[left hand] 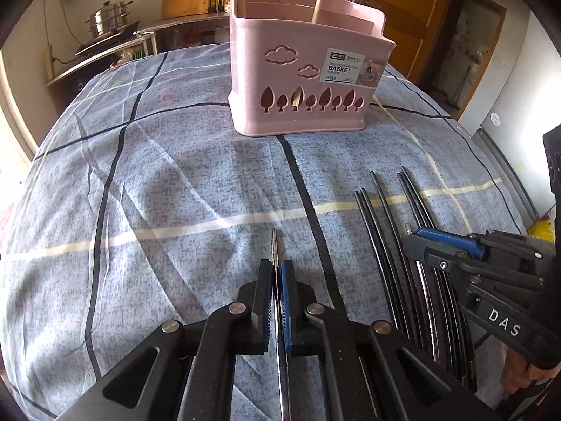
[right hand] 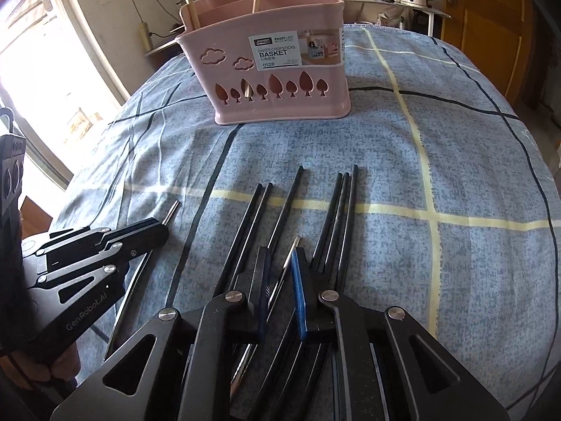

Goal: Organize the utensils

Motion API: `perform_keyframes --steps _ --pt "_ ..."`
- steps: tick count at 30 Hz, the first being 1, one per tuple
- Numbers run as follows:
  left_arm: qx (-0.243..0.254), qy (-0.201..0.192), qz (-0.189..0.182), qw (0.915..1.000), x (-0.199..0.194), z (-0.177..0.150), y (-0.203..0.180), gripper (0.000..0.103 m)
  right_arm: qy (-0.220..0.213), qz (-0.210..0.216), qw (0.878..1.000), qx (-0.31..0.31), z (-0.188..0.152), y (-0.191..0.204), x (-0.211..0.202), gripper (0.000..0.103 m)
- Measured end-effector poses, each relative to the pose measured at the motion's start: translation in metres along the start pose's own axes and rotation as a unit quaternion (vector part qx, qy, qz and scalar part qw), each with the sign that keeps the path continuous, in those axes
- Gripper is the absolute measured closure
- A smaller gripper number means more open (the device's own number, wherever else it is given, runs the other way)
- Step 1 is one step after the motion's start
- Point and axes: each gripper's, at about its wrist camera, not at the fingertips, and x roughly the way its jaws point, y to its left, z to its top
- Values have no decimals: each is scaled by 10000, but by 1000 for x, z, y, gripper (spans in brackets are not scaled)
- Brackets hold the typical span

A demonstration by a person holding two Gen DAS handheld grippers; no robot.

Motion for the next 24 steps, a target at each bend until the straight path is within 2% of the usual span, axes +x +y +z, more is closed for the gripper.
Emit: perform_keyframes --steps 6,11,18,24 --pt "96 134 -53 9999 4 8 0 98 120 48 9998 165 6 -6 3 91" --pt "263 231 -91 9993 8 16 -1 98 204 35 9994 288 7 -11 3 98" --pt "787 336 303 9959 18 30 -22 98 218 -289 9993 -63 8 4 6 98" --pt "780 397 280 9958 19 33 -22 100 186 -42 9997 182 9 -3 6 99"
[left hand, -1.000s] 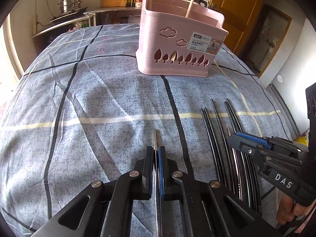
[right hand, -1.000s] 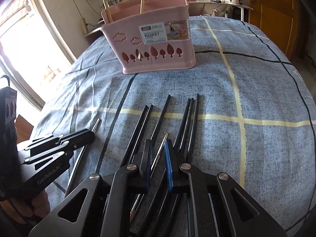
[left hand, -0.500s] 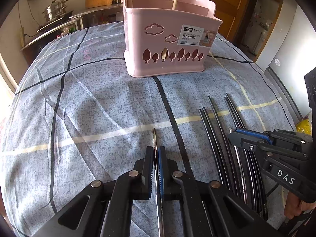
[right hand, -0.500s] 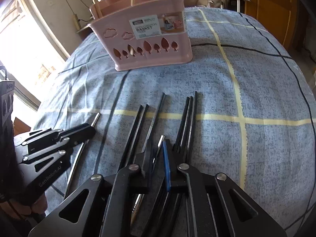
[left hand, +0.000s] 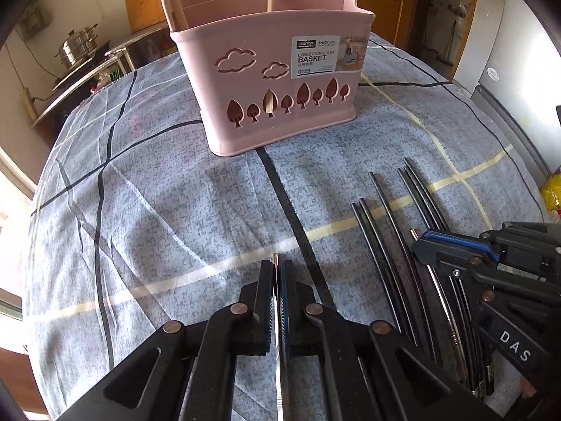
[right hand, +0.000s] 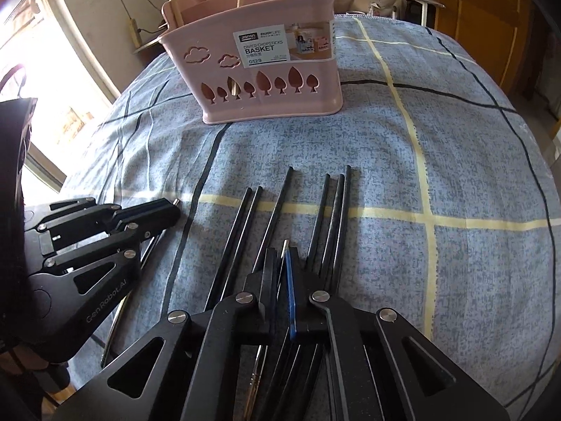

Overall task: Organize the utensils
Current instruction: 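Carry both held chopsticks up over the pink basket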

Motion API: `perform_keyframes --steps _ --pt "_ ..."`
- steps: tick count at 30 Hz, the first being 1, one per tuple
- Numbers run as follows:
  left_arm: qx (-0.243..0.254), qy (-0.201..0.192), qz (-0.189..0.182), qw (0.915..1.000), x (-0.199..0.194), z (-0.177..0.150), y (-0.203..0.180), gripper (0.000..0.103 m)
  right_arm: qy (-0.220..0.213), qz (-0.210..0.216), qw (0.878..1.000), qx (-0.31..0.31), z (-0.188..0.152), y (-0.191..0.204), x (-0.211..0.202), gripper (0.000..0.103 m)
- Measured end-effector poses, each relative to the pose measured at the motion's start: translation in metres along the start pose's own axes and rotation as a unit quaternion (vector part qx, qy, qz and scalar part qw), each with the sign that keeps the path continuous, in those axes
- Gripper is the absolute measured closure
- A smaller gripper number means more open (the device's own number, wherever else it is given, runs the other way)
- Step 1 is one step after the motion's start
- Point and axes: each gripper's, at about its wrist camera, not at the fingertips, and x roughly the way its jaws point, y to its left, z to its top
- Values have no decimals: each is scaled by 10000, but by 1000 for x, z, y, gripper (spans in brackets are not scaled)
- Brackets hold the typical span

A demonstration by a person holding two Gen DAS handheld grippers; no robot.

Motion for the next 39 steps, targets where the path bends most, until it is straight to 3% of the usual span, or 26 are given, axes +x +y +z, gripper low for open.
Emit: perform_keyframes --steps 8,22,39 --pt "-452 -511 -258 9973 -40 10 23 100 -464 366 9982 110 13 -7 -34 100" --pt "-892 -1753 -527 9790 -137 46 56 100 -1591 390 9864 -140 56 0 -109 100" --pt "-1031 -1782 -634 9765 -151 46 62 100 -1949 398 9797 -261 58 -2 -134 101"
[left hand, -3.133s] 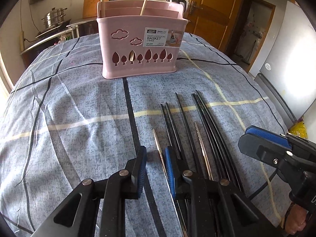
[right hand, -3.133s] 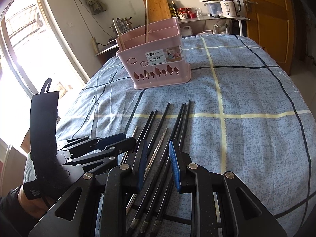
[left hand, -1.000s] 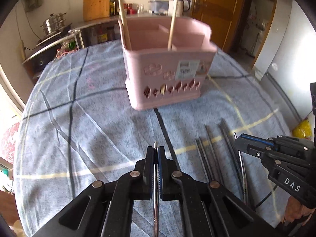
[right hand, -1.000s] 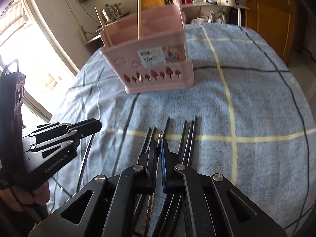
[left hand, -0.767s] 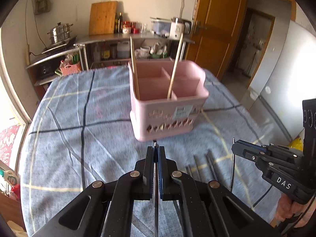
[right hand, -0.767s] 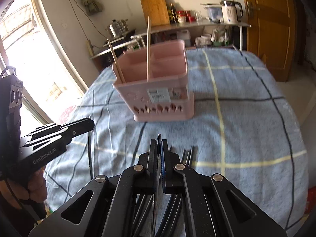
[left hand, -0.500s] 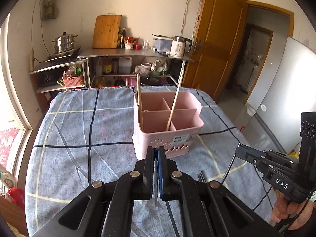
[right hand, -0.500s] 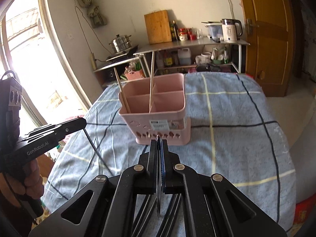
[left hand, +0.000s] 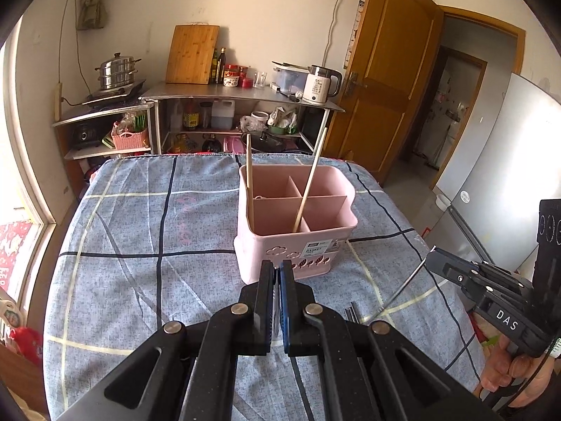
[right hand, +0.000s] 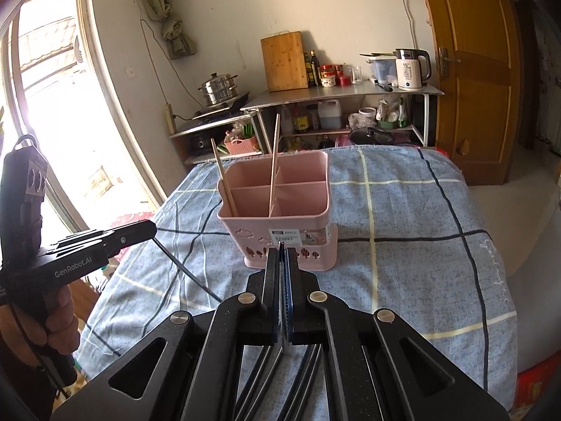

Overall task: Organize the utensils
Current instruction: 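Carry both held chopsticks up over the pink basket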

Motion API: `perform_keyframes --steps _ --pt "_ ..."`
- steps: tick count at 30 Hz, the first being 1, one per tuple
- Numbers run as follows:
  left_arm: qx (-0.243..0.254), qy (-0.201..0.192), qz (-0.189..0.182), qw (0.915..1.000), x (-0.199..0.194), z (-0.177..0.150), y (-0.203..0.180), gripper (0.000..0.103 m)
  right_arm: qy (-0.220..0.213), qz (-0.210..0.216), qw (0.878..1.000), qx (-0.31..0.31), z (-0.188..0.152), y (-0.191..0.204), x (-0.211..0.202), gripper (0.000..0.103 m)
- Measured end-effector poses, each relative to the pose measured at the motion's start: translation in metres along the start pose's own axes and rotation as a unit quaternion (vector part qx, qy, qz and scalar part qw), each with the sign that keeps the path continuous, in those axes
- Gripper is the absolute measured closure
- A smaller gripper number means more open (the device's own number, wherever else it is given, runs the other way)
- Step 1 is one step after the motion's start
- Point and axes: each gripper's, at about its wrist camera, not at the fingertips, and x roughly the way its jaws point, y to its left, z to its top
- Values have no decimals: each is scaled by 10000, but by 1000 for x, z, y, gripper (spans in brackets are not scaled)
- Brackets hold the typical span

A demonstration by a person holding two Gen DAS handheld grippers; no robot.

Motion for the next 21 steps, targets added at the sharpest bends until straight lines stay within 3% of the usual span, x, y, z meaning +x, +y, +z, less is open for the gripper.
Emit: perform_keyframes --steps 8,21 --pt "20 -76 -36 10000 -10 19 -3 100 -204 53 9997 -85 19 3 -6 101" --pt "218 -581 -110 9980 -35 96 -22 100 -878 226 9957 -210 94 18 -19 102"
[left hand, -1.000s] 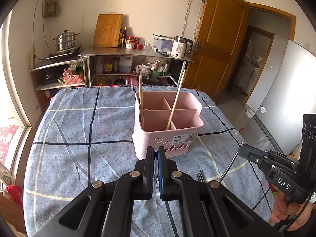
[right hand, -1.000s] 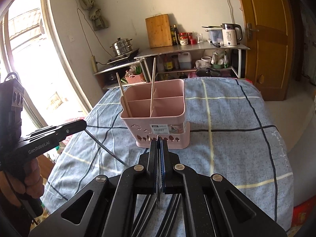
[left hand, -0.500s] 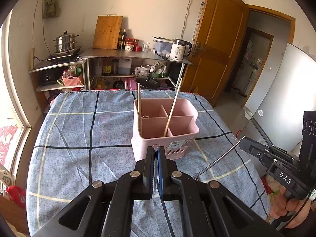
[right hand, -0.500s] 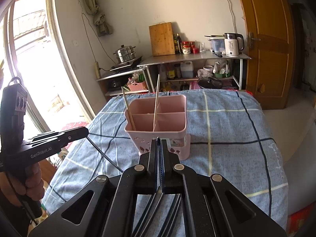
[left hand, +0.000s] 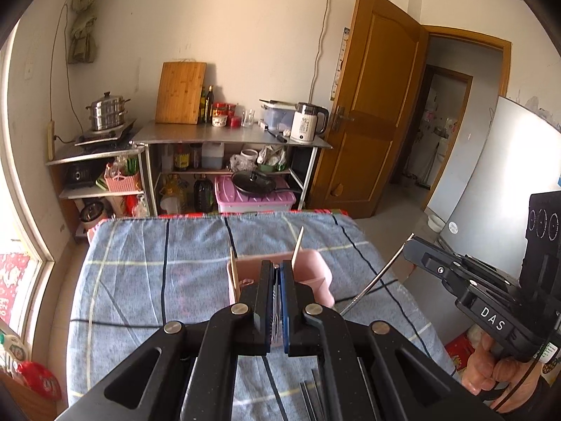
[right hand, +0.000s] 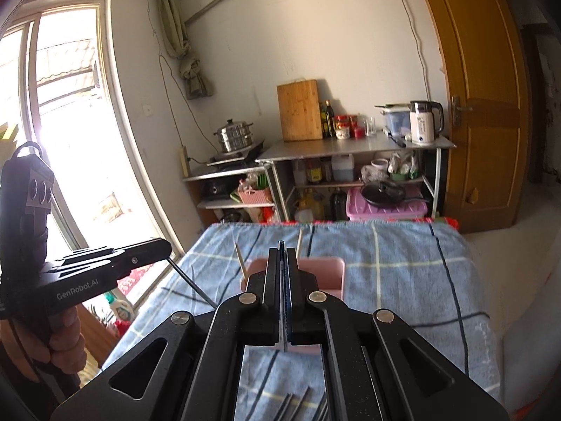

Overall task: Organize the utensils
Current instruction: 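Carry both held chopsticks up over the pink basket, then drop the chopsticks into the basket compartments by opening both tools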

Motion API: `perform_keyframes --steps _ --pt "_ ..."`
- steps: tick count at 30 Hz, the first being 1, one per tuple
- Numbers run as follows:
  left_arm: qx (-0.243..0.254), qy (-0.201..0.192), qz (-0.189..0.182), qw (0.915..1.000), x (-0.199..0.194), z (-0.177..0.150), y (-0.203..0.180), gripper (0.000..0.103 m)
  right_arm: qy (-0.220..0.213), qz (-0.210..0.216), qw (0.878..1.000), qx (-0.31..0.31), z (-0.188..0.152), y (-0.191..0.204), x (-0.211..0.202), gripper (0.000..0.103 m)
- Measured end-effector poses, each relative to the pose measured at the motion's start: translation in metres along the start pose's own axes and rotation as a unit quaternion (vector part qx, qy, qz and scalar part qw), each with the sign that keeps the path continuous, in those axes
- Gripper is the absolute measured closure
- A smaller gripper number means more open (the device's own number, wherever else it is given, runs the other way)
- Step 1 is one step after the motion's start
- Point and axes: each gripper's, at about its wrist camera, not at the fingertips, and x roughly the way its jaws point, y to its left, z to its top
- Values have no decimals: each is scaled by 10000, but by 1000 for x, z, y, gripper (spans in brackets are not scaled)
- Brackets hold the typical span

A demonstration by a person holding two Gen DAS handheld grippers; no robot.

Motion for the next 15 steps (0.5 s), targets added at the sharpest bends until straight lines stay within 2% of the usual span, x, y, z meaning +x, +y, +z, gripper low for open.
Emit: perform_keyframes --steps 7,15 --pt "8 -79 79 9999 16 23 4 100 -145 45 9999 32 22 3 24 102" --pt "-140 159 120 9997 51 12 22 100 -19 181 9995 250 12 -4 60 102"
